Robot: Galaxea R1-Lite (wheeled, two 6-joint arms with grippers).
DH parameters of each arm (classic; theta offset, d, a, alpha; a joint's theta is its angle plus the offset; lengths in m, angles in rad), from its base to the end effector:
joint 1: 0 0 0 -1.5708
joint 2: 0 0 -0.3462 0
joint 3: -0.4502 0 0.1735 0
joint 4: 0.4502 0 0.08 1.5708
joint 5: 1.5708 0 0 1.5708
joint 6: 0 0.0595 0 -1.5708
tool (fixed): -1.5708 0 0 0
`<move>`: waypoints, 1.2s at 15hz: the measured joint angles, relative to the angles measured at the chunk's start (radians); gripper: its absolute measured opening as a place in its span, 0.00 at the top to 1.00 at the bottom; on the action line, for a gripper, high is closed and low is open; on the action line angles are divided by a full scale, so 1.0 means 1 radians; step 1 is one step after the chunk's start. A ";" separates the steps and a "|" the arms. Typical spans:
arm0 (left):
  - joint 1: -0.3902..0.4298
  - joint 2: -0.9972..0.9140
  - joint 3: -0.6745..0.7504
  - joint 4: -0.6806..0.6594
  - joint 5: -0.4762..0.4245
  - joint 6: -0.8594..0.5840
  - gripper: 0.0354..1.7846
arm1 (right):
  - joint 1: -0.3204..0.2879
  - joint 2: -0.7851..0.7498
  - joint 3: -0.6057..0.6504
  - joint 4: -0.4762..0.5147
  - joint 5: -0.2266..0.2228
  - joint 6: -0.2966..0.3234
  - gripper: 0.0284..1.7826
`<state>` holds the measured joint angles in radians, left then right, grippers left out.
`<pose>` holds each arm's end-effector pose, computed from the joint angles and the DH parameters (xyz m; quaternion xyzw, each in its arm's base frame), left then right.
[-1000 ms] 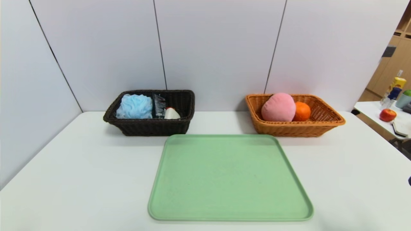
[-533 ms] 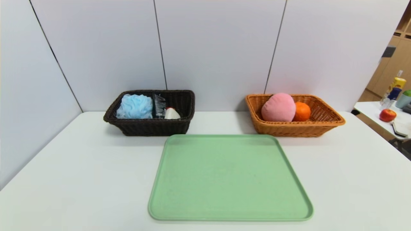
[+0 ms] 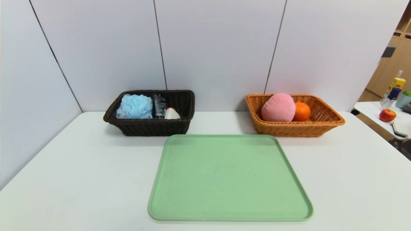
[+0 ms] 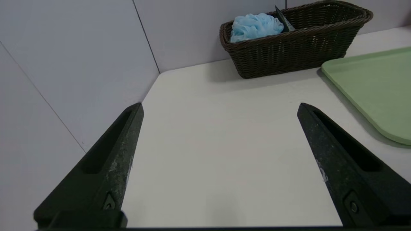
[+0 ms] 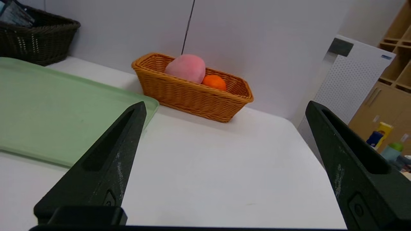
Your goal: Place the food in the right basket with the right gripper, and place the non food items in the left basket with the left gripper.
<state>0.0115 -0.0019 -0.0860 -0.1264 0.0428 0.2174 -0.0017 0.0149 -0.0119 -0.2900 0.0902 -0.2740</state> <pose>-0.0610 0.0018 0.1179 0.1062 -0.1034 0.0384 0.9882 -0.0562 0.0055 0.1196 -0.1415 -0.1475 0.0239 0.9786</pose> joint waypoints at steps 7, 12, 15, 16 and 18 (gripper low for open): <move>0.000 -0.002 0.085 0.086 -0.063 -0.111 0.06 | 0.000 -0.016 0.011 0.304 -0.062 0.190 0.04; 0.000 -0.002 0.086 0.129 -0.064 -0.130 0.06 | 0.000 -0.016 0.011 0.303 -0.074 0.189 0.04; 0.000 -0.001 0.086 0.129 -0.063 -0.135 0.06 | 0.000 -0.016 0.012 0.302 -0.071 0.185 0.04; 0.000 -0.001 0.086 0.130 -0.062 -0.135 0.06 | 0.000 -0.016 0.012 0.303 -0.069 0.185 0.04; 0.000 -0.001 0.086 0.130 -0.063 -0.135 0.06 | 0.000 -0.016 0.012 0.301 -0.073 0.198 0.04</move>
